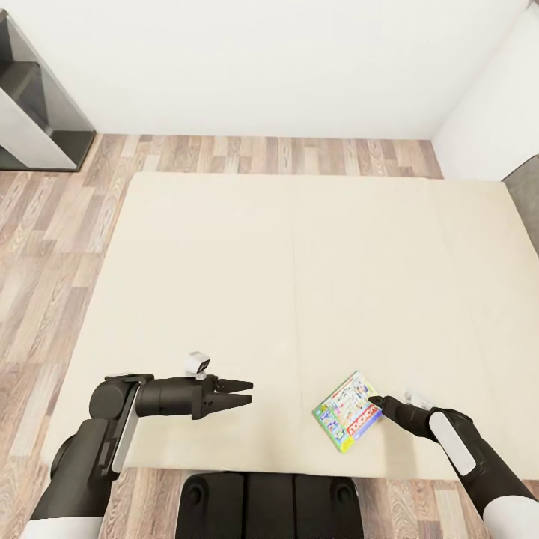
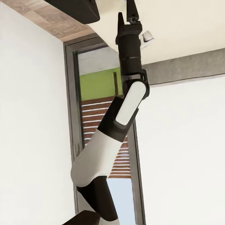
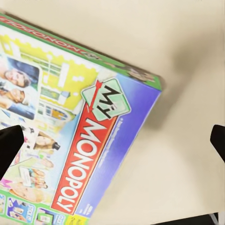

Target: Put all the toys in the child's room - the three board games (two on the bed and one on the table), the two jigsaw puzzles on the table, and the tennis ball on the table - inside the toy box on the table in the child's room.

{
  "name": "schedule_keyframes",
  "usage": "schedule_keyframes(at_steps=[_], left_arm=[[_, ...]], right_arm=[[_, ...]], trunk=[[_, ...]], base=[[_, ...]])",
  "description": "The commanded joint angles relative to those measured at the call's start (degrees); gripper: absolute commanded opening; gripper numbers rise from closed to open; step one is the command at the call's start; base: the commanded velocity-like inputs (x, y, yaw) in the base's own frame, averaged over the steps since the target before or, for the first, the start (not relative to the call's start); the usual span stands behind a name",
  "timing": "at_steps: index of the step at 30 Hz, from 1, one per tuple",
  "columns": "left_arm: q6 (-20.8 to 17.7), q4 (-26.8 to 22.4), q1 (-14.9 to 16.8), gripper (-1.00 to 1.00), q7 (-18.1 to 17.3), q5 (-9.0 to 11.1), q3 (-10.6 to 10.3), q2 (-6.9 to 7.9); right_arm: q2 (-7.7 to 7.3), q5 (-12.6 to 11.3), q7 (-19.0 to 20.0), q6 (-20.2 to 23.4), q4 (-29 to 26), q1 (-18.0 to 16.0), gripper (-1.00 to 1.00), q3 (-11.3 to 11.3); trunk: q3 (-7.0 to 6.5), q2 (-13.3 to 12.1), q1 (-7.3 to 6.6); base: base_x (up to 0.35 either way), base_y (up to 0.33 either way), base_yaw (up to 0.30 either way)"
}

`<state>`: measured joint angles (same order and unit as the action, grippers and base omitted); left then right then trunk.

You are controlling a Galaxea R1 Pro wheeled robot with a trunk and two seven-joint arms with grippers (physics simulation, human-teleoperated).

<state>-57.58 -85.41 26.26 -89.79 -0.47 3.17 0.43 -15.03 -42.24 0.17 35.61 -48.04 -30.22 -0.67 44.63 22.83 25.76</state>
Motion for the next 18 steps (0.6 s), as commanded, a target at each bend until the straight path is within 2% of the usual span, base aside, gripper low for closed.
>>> schedule_keyframes(at_steps=[1,8,13,18], left_arm=[[-0.6,0.0,0.0,1.0,-0.2,-0.1,0.0,0.01],[-0.6,0.0,0.0,1.0,-0.2,-0.1,0.0,0.01],[-0.6,0.0,0.0,1.0,-0.2,-0.1,0.0,0.01],[-0.6,0.0,0.0,1.0,-0.2,-0.1,0.0,0.01]], right_arm=[[0.0,-0.2,0.0,0.0,0.0,0.0,1.0,-0.1],[-0.03,-0.5,1.1,-1.3,0.0,0.0,1.0,0.0],[-0.08,-0.3,4.9,-1.7,0.0,0.0,1.0,0.0],[-0.11,-0.2,6.8,-1.7,0.0,0.0,1.0,0.0]], trunk=[[0.16,0.1,0.03],[0.8,0.1,0.03],[1.25,0.1,0.03],[1.69,0.1,0.03]], base=[[0.0,0.0,0.0],[0.0,0.0,0.0],[0.0,0.0,0.0],[0.0,0.0,0.0]])
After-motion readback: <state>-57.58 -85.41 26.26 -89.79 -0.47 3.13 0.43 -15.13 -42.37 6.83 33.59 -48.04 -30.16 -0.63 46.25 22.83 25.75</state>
